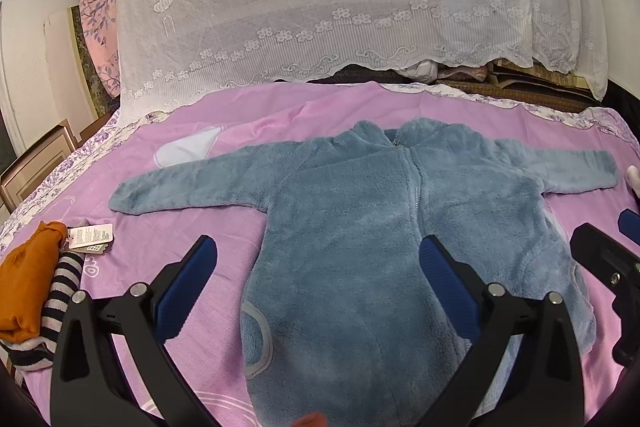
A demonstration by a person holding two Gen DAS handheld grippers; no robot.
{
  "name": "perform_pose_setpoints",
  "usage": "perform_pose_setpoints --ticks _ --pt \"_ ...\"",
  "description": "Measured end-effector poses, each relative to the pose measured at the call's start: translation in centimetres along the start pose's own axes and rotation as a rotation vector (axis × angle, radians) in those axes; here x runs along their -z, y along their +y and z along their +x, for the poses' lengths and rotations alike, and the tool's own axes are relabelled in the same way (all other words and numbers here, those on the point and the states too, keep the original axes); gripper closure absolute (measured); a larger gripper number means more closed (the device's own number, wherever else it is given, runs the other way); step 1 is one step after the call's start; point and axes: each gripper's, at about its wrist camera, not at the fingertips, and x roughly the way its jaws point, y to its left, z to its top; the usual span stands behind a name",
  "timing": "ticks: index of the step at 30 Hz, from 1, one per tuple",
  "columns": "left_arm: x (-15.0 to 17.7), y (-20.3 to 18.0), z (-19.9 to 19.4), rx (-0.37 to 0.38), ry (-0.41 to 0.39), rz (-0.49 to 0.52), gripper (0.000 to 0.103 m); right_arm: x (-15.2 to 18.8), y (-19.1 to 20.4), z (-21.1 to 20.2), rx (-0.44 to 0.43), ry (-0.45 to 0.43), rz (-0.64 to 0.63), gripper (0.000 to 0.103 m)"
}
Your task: Fold small clothes
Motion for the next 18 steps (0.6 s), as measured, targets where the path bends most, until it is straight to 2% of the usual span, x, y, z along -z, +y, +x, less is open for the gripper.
perform_pose_setpoints --ticks 18 --pt "-0.04 0.11 0.00 0.001 0.001 -0.002 0.004 0.06 -0.16 0.09 -0.002 0.000 0.008 0.003"
